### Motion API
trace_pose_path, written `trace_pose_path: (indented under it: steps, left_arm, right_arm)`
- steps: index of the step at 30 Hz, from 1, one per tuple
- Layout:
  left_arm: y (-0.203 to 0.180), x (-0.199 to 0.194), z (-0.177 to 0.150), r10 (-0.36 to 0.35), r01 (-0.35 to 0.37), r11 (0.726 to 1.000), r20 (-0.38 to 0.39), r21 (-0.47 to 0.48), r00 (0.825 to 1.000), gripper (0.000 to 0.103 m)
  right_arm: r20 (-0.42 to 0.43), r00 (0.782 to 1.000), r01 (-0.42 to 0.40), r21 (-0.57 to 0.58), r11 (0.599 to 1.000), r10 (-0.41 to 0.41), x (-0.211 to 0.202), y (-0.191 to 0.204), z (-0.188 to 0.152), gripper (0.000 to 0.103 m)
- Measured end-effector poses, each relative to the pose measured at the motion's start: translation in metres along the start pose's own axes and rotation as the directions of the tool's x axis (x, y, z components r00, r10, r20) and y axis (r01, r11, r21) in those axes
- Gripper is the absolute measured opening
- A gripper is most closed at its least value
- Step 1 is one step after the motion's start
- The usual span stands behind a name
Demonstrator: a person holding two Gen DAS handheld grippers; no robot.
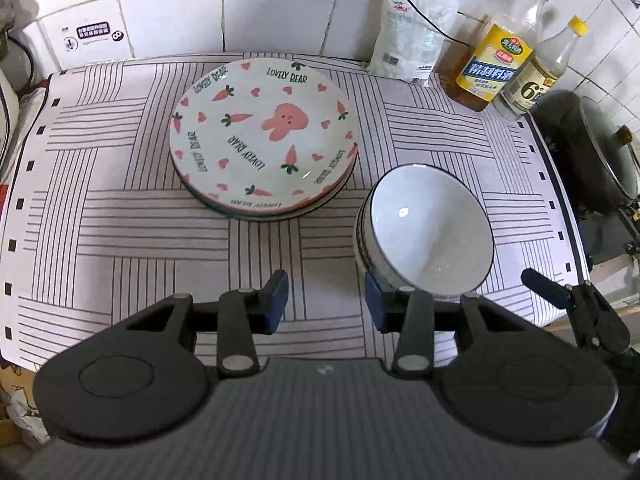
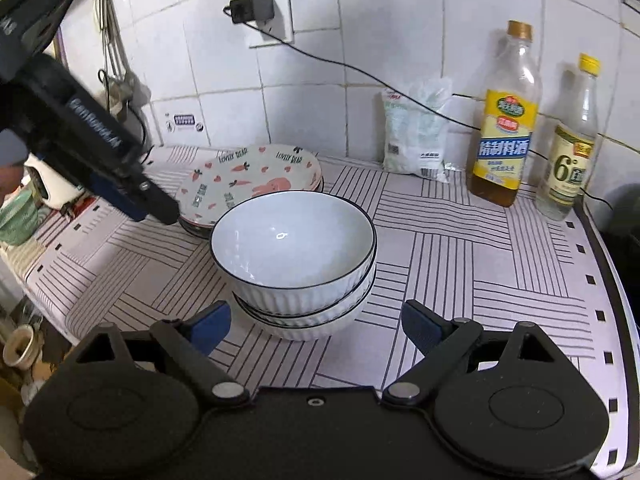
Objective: Organize plates and bowls
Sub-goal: 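Open both grippers off the bowl rim and lift them away, then grasp the rim of the nested white bowl stack with both grippers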
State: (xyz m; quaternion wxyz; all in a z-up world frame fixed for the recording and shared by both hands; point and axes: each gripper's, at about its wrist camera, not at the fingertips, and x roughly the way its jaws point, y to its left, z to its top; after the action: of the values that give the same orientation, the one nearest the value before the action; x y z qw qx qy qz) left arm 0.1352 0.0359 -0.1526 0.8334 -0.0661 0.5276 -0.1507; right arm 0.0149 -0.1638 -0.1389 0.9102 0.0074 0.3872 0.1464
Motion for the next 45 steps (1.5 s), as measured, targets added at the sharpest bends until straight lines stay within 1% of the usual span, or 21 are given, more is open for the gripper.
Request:
trace_pose_path:
  steps: [3, 7, 9, 11, 12, 14, 16, 19, 21, 23, 26, 30, 33, 34, 35, 36, 37, 38, 41, 45]
  left_arm:
    - [0.005, -0.003, -0.01, -0.04, 0.04, 0.999, 0.031, 0.006, 0.999, 0.041]
    - [0.006, -0.007, -0.017, -0.092, 0.091, 0.996, 0.088, 0.012, 0.992, 0.041]
    - [0.008, -0.006, -0.017, -0.121, 0.122, 0.993, 0.12, -0.003, 0.985, 0.042]
    - [0.01, -0.002, -0.017, -0.155, 0.159, 0.987, 0.143, -0.018, 0.978, 0.045]
    - [0.01, 0.0, -0.017, -0.17, 0.176, 0.984, 0.156, -0.026, 0.973, 0.047]
    - [0.013, 0.009, -0.016, -0.201, 0.212, 0.976, 0.177, -0.046, 0.964, 0.047]
    - [0.015, 0.021, -0.016, -0.219, 0.234, 0.97, 0.176, -0.07, 0.96, 0.047]
    - [0.017, 0.043, -0.013, -0.242, 0.261, 0.96, 0.162, -0.104, 0.957, 0.048]
    - [0.018, 0.055, -0.015, -0.236, 0.253, 0.963, 0.16, -0.096, 0.958, 0.048]
    - [0.019, 0.063, -0.019, -0.241, 0.259, 0.962, 0.172, -0.087, 0.955, 0.048]
    - [0.016, 0.071, -0.02, -0.238, 0.251, 0.966, 0.162, -0.065, 0.958, 0.048]
    - [0.017, 0.081, -0.018, -0.277, 0.291, 0.954, 0.154, -0.077, 0.949, 0.048]
    - [0.019, 0.094, -0.015, -0.304, 0.319, 0.943, 0.142, -0.094, 0.942, 0.05]
    - [0.018, 0.099, -0.013, -0.31, 0.325, 0.941, 0.138, -0.098, 0.941, 0.049]
    - [0.017, 0.104, -0.012, -0.316, 0.329, 0.939, 0.127, -0.097, 0.94, 0.047]
    - [0.016, 0.107, -0.011, -0.316, 0.327, 0.94, 0.117, -0.094, 0.942, 0.043]
    - [0.015, 0.109, -0.011, -0.322, 0.334, 0.938, 0.124, -0.091, 0.938, 0.037]
    - [0.013, 0.109, -0.011, -0.323, 0.336, 0.938, 0.136, -0.086, 0.937, 0.037]
    - [0.009, 0.114, -0.011, -0.312, 0.324, 0.943, 0.139, -0.072, 0.94, 0.038]
    - [0.012, 0.119, -0.009, -0.331, 0.348, 0.932, 0.153, -0.103, 0.931, 0.042]
  right_arm:
    - [0.041, 0.999, 0.02, -0.002, 1.0, -0.02, -0.003, 0.002, -0.01, 0.095]
    - [0.05, 0.999, 0.02, -0.061, 0.998, -0.017, 0.003, 0.005, -0.015, 0.095]
    - [0.053, 0.999, 0.011, -0.068, 0.998, -0.007, 0.006, 0.007, -0.015, 0.095]
    - [0.063, 0.998, -0.002, -0.061, 0.998, 0.006, 0.01, 0.009, -0.016, 0.095]
    - [0.071, 0.997, -0.008, -0.056, 0.998, 0.012, 0.012, 0.011, -0.018, 0.095]
    - [0.097, 0.995, -0.023, -0.051, 0.998, 0.028, 0.018, 0.012, -0.024, 0.095]
    - [0.103, 0.994, -0.038, -0.043, 0.998, 0.042, 0.028, 0.012, -0.031, 0.095]
    - [0.087, 0.994, -0.055, -0.039, 0.998, 0.059, 0.048, 0.012, -0.042, 0.095]
    - [0.077, 0.995, -0.059, -0.05, 0.997, 0.063, 0.059, 0.013, -0.045, 0.095]
    - [0.079, 0.995, -0.052, -0.049, 0.997, 0.056, 0.067, 0.013, -0.046, 0.095]
    - [0.047, 0.997, -0.055, -0.033, 0.998, 0.057, 0.081, 0.009, -0.046, 0.095]
    - [0.067, 0.998, 0.013, -0.117, 0.993, -0.005, 0.095, 0.016, -0.042, 0.095]
    - [0.106, 0.994, -0.007, -0.083, 0.997, 0.016, 0.099, 0.012, -0.037, 0.097]
    - [0.107, 0.994, -0.018, -0.075, 0.997, 0.026, 0.101, 0.011, -0.036, 0.097]
    - [0.113, 0.993, -0.023, -0.068, 0.997, 0.03, 0.103, 0.01, -0.037, 0.097]
    - [0.12, 0.992, -0.026, -0.063, 0.998, 0.034, 0.104, 0.01, -0.038, 0.098]
    - [0.124, 0.992, -0.027, -0.059, 0.998, 0.035, 0.106, 0.01, -0.038, 0.098]
    - [0.125, 0.992, -0.03, -0.056, 0.998, 0.036, 0.106, 0.01, -0.038, 0.098]
    - [0.112, 0.993, -0.038, -0.049, 0.998, 0.043, 0.108, 0.01, -0.034, 0.098]
    - [0.101, 0.993, -0.048, -0.054, 0.997, 0.054, 0.11, 0.009, -0.032, 0.098]
